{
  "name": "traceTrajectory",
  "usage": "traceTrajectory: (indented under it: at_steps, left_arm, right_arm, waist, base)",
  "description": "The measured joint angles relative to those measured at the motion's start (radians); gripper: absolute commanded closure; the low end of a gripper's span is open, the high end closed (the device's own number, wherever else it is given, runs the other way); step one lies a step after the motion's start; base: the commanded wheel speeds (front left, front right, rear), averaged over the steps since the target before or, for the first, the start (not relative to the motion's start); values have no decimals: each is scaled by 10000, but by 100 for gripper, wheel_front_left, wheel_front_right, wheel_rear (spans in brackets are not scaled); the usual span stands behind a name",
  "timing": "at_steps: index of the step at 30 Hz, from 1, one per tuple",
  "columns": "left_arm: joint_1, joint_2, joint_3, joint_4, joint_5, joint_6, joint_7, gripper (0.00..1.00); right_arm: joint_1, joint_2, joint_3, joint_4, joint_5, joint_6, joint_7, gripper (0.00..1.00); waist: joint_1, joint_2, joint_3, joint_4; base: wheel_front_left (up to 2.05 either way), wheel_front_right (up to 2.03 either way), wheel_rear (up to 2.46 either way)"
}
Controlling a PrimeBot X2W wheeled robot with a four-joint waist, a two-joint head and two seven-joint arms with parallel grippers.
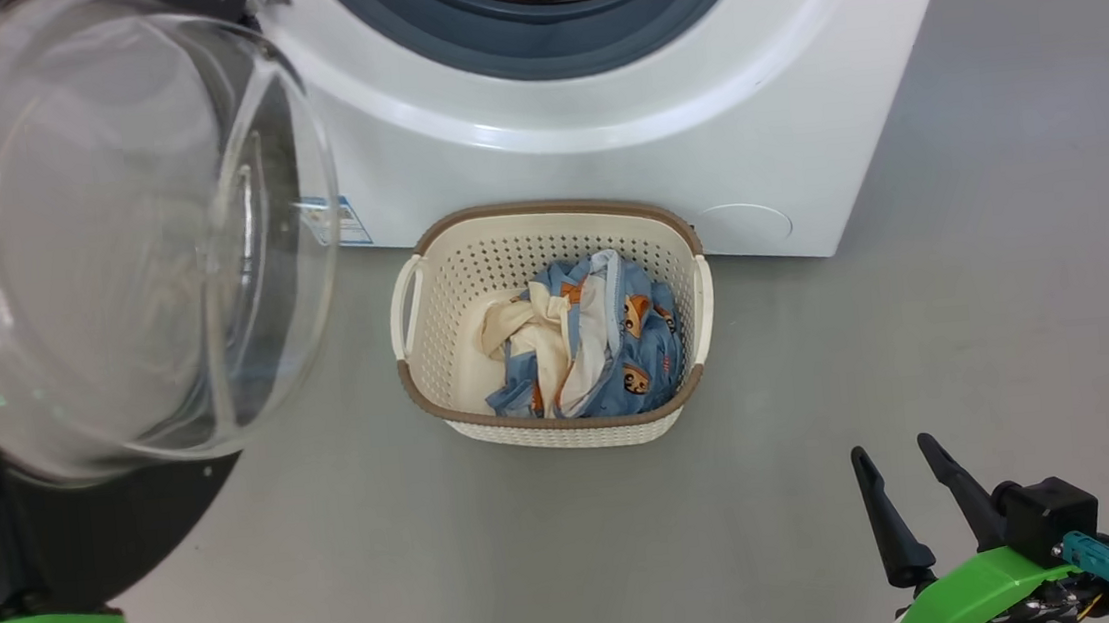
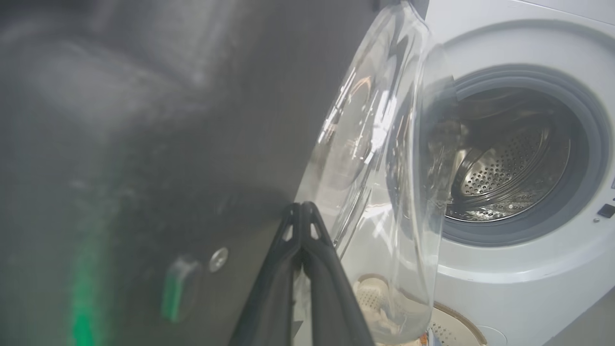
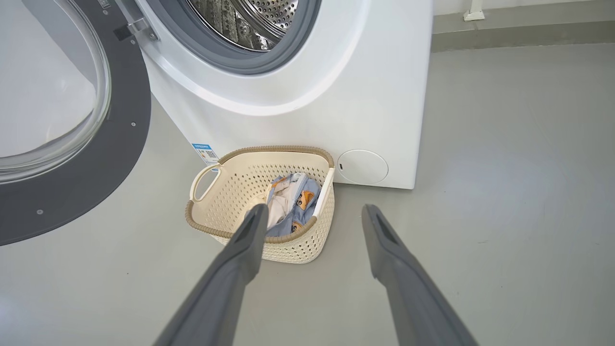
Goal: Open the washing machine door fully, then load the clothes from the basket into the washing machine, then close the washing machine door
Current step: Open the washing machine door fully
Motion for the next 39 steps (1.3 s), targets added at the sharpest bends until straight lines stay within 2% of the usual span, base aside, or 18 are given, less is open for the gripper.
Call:
traceTrajectory:
  at_steps: [11,17,22,26,34,39]
  left_arm:
    - [-966,-35,2077,688,217,4,0,100]
    - [-1624,322,2899,1429,512,-107,-2,100]
    - [-2174,945,3275,2282,759,-203,-4,100]
    - [-2555,1208,3415,2748,991,-284,-10,100]
    - [-2839,1296,3758,3139,1296,-447,-12,100]
    - [-2828,1145,3850,2970,1394,-462,-12,100]
  right_arm:
    - [-78,-4,58,-2,12,0,0,0]
    - [-213,-6,73,-6,12,0,0,0]
    - [-219,-8,73,-6,8,0,0,0]
    - [-376,-8,73,-12,-10,0,0,0]
    - [-447,-12,71,-19,-10,0,0,0]
    - [-447,-12,50,-19,-10,0,0,0]
  waist:
    - [1,0,165,-323]
    - [1,0,289,-447]
    - [0,0,418,-554]
    - [0,0,493,-629]
    - [0,0,494,-772]
    - [0,0,426,-755]
  base:
    - [0,0,0]
    - [0,0,0]
    - [0,0,0]
    - [0,0,0]
    - [0,0,0]
    - [0,0,0]
